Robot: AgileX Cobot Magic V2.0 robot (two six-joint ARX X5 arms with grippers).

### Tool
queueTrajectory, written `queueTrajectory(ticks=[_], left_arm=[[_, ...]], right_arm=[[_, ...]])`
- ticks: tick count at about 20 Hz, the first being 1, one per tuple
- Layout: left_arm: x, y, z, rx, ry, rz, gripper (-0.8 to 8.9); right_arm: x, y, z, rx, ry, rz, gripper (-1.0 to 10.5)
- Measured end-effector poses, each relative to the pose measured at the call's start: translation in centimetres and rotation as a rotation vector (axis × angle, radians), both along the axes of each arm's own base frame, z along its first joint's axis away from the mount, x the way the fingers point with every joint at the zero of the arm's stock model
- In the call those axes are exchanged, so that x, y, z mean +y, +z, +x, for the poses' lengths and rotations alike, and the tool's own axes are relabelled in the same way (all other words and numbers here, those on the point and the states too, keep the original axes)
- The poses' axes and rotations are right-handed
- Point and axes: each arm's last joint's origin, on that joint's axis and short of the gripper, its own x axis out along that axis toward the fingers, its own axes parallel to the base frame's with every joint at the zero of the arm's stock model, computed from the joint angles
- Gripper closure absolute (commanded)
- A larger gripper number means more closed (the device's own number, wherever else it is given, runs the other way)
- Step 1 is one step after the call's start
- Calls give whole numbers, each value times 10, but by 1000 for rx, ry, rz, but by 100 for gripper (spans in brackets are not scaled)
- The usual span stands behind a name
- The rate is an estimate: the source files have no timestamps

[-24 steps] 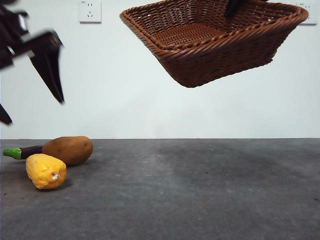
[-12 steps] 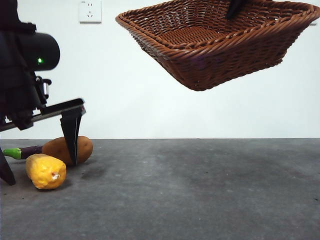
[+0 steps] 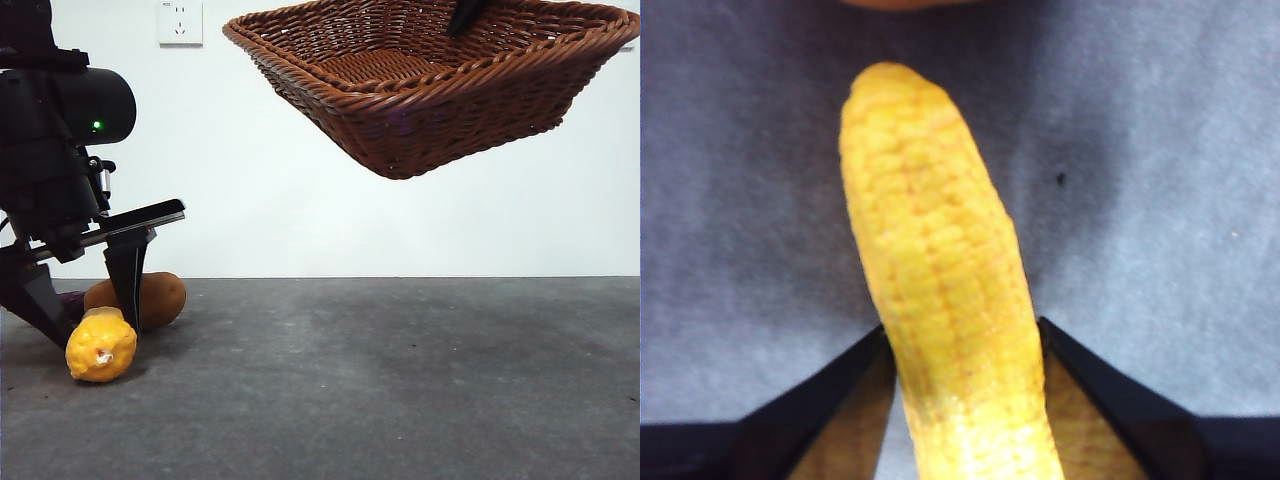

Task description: Help me put the vegetables on the table into the basket

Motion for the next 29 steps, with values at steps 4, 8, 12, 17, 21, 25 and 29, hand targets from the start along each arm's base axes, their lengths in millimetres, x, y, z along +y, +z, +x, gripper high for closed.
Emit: queueTrajectory(ticks=[4,8,12,17,21,25,29], left_arm=[[0,0,0,-6,-43,-3,821],[3,34,-11,-160,-170,12,822],[14,97,-48,-423,-312,26,821],[31,151,-119,-652,-494,76,821],[40,172,-156,-825,-629,94,821],[28,169,-153,-853,-801,44,821],[-13,159,-125,-866,-918,-85,821]], right_arm=[[0,-1,0,7,-1,-4,958],[-2,-3,-2,32,-20,-34,958],[-2,-4,-2,48,-31,-34,958],[4,-25,12,153,-43,-60,958],[20,-58,26,302,-15,-124,958],[43,-76,28,358,41,-155,958],[69,-75,20,323,95,-124,958]])
